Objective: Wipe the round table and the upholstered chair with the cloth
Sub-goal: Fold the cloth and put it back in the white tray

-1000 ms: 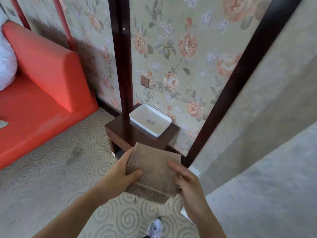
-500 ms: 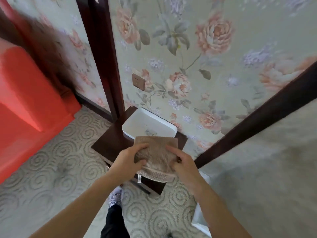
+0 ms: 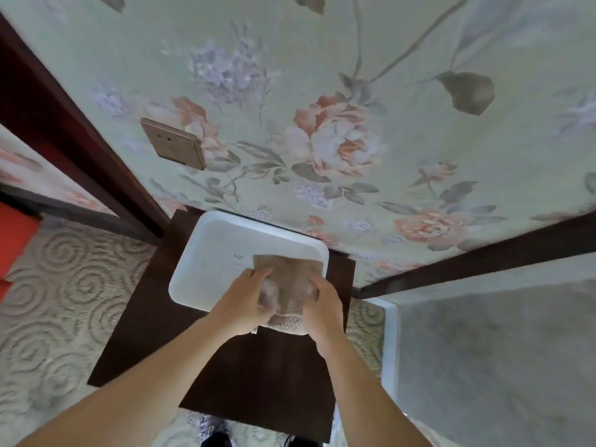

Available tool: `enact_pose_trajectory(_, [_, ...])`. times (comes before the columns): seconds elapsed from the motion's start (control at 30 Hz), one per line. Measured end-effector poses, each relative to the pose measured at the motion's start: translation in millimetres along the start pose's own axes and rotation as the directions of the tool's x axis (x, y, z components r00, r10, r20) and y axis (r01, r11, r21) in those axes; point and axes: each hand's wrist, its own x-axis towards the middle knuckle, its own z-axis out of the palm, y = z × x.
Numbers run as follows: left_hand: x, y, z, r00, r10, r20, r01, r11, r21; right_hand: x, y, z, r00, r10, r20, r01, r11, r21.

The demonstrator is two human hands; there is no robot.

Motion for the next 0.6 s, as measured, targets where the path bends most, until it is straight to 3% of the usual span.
enact_pose_trajectory(0.13, [52, -29, 17, 0.993, -0.047, 0.111, 0.042, 0.998, 0.05, 51, 21, 22, 0.985, -0.158, 0.074, 0.17, 0.965, -0.198])
enact_pose_trajectory(0.3, [72, -65, 45, 0.992, 0.018, 0.122, -0.051, 0.961, 0.273, 70, 51, 49, 0.952, -0.235, 0.197, 0.293, 0.887, -0.358])
enact_pose_trajectory(0.43, [88, -72, 63, 0.992, 0.025, 0.127, -0.079, 0.896, 0.438, 84, 61, 63, 0.947, -0.161, 0.278, 0.285, 0.822, -0.493])
enact_pose_trajectory(0.6, [106, -68, 65, 0.997, 0.014, 0.077, -0.048, 0.886, 0.461, 109, 56, 71, 0.97, -0.149, 0.194, 0.232, 0.817, -0.528])
